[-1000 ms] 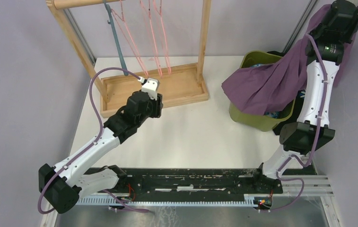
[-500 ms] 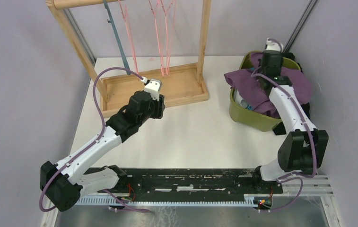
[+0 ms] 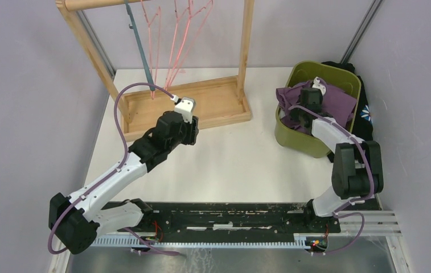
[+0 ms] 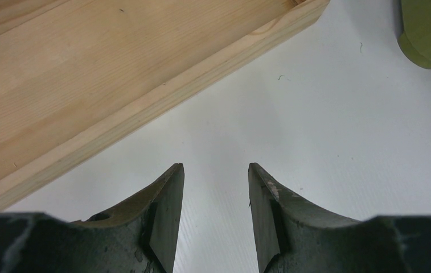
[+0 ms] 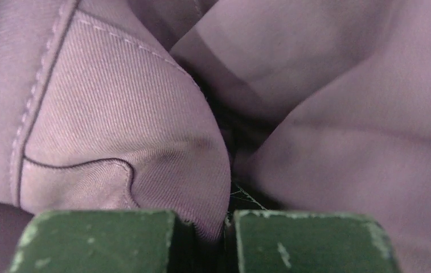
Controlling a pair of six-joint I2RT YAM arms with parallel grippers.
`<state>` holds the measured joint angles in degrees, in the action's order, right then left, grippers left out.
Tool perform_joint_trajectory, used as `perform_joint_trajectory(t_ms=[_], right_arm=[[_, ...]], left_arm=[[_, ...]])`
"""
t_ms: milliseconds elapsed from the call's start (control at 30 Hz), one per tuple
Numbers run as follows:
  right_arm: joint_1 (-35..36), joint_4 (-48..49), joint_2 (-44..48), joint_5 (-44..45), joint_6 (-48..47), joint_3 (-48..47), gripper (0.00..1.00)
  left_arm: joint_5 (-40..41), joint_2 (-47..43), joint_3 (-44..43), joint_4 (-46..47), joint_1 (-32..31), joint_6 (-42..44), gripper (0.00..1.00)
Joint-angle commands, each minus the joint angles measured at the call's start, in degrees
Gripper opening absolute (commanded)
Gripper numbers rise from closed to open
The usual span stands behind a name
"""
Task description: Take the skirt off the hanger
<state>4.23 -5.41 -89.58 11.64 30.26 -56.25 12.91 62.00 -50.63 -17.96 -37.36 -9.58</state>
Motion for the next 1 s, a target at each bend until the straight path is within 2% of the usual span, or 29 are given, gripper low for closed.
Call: perform_joint_trajectory(t_ms=[0,133,300,467,733,833,933,967], right_arm=[[2.26,2.97,-5.30,-7.22,7.11,1.65,0.04],[3.61,0.05,-1.60,-3.45,-1.92,-0.80,0.22],[4.81,-3.43,4.62,0.29,-15.43,-5.67,0.30],[5.66,-8.92,8.63,-0.16,-26.11,-11.05,0.37],[5.99,-7.13,17.25,-3.21,-28.57,-10.62,0.51],[6.26,-7.26,16.98,-3.12,-28.90,-11.10,0.67],[6.44,-8.11,15.53,-2.96,-28.92,-12.32,0.99],[6.46,-8.01,15.23,-3.25,-28.57,-12.63,1.00]], left_arm=[[0.37,0.46,-0.58,1.26,0.01,-1.97,0.55],[1.16,0.89,-2.01,1.67,-0.02,0.07,0.60],[0.02,0.75,-2.41,4.81,-0.01,2.66,0.73],[-2.60,1.61,-3.33,5.32,0.00,3.90,0.75],[1.75,2.08,-1.51,8.96,-0.04,1.48,0.87],[5.44,3.21,-1.70,9.66,0.01,-0.85,0.88],[9.76,4.17,-2.01,10.09,0.01,-2.44,0.90],[10.90,4.38,-2.17,9.91,0.02,-2.38,0.92]])
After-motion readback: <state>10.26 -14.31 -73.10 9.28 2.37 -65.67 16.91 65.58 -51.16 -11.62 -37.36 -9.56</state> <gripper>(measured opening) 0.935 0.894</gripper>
